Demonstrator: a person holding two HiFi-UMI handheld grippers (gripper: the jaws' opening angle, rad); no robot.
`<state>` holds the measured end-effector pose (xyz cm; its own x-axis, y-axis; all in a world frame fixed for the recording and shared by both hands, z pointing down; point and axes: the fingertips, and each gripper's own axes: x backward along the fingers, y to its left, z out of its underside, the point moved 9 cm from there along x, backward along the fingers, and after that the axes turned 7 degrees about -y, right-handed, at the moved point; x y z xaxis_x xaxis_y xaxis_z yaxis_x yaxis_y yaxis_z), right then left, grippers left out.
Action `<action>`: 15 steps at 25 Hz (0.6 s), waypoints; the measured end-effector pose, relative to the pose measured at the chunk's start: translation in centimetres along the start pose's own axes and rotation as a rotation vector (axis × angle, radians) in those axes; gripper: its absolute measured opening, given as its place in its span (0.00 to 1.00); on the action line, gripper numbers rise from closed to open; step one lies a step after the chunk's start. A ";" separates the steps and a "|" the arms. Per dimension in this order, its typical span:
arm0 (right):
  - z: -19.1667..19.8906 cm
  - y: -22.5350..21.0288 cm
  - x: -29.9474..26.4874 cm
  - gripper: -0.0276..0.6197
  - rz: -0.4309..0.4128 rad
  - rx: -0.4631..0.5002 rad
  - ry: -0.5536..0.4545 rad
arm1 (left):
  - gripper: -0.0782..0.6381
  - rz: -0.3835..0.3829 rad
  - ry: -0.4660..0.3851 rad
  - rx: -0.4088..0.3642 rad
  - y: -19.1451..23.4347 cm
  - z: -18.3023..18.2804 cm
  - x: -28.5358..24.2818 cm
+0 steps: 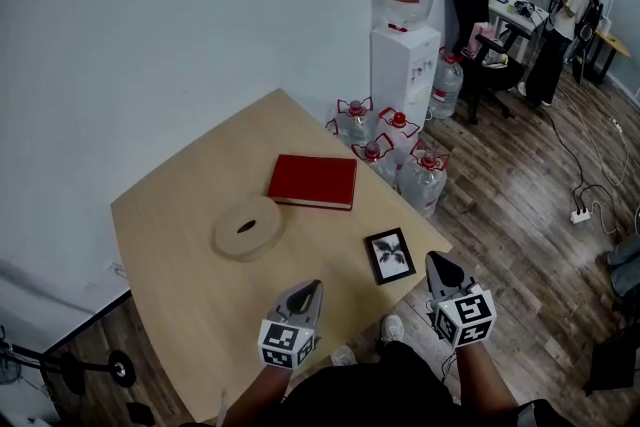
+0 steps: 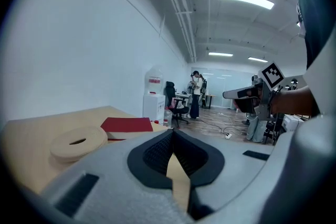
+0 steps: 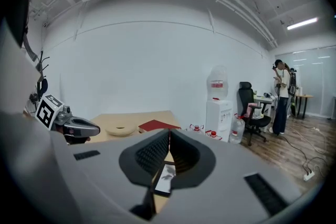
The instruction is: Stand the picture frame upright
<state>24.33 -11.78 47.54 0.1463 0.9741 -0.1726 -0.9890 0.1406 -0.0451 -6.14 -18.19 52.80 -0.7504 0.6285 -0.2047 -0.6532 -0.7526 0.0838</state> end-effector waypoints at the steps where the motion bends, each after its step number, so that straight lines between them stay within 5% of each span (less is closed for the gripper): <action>1: 0.2 -0.3 -0.6 0.06 -0.007 0.004 0.010 | 0.11 -0.009 0.003 0.005 0.1 0.0 -0.4; 11: 6.1 -3.5 -5.9 0.07 -0.057 -0.021 0.206 | 0.11 -0.088 -0.001 0.010 0.7 -0.6 -3.2; 15: 9.1 -4.0 -7.8 0.24 -0.098 -0.074 0.329 | 0.11 -0.138 0.016 0.024 0.8 -0.1 -2.8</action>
<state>26.99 -18.37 58.03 0.2505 0.8455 -0.4716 -0.9677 0.2051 -0.1464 -4.56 -20.62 53.36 -0.6514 0.7226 -0.2315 -0.7527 -0.6538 0.0772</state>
